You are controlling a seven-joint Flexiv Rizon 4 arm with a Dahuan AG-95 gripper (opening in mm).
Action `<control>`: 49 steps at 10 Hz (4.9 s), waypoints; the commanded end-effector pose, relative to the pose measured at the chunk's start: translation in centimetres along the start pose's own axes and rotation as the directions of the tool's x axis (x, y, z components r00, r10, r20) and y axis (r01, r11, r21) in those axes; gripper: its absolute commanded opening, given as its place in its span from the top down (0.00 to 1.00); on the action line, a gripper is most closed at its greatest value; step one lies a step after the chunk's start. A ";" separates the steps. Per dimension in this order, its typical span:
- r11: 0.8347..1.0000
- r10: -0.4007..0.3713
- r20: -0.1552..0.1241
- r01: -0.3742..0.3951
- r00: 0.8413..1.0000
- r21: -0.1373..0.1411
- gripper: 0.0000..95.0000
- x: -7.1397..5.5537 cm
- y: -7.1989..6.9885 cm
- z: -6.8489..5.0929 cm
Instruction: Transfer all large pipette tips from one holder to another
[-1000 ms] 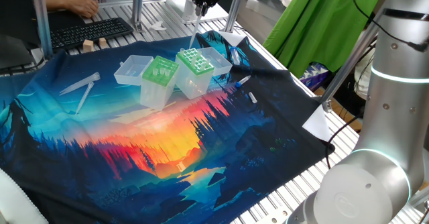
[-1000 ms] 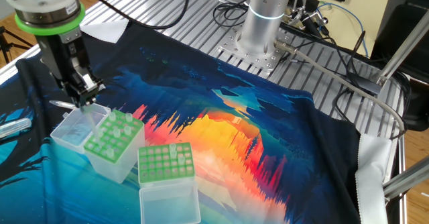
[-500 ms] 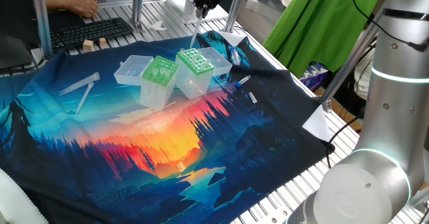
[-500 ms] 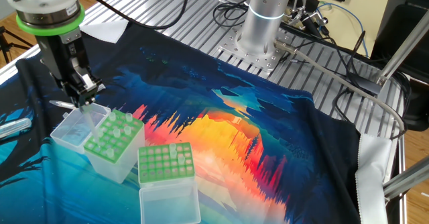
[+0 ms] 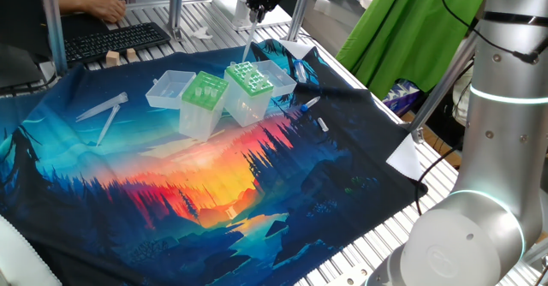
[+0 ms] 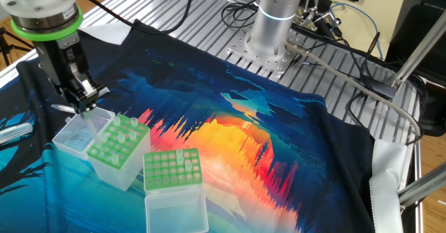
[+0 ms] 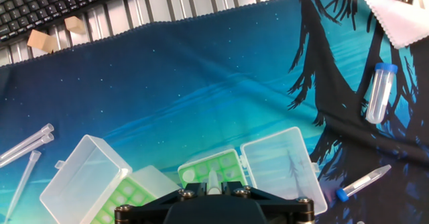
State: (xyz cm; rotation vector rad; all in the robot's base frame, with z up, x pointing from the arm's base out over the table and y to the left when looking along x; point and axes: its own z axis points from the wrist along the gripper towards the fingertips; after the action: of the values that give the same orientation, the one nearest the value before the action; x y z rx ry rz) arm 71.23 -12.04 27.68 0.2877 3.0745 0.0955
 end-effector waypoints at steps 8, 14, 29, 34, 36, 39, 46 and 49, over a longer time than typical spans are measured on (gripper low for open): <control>1.000 0.003 0.004 -0.003 1.000 -0.003 1.00 0.5 0.0 1.4; 1.000 0.015 0.006 -0.015 1.000 -0.007 1.00 -0.7 1.6 4.3; 0.997 0.075 -0.038 -0.075 0.996 -0.009 0.80 0.3 2.2 6.6; 0.983 0.184 -0.066 -0.184 0.981 0.000 0.80 4.0 5.3 7.0; 0.975 0.220 -0.067 -0.220 0.973 0.002 0.80 5.3 6.6 7.2; 0.972 0.233 -0.072 -0.235 0.970 -0.013 0.80 7.5 7.9 8.0; 0.933 0.356 -0.081 -0.359 0.931 -0.017 0.80 10.5 11.3 9.6; 0.888 0.457 -0.083 -0.459 0.886 -0.009 0.80 11.0 12.5 9.7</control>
State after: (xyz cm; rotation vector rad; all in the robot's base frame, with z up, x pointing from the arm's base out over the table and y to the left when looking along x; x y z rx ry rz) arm 63.36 2.54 18.31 0.9842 3.0198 0.1706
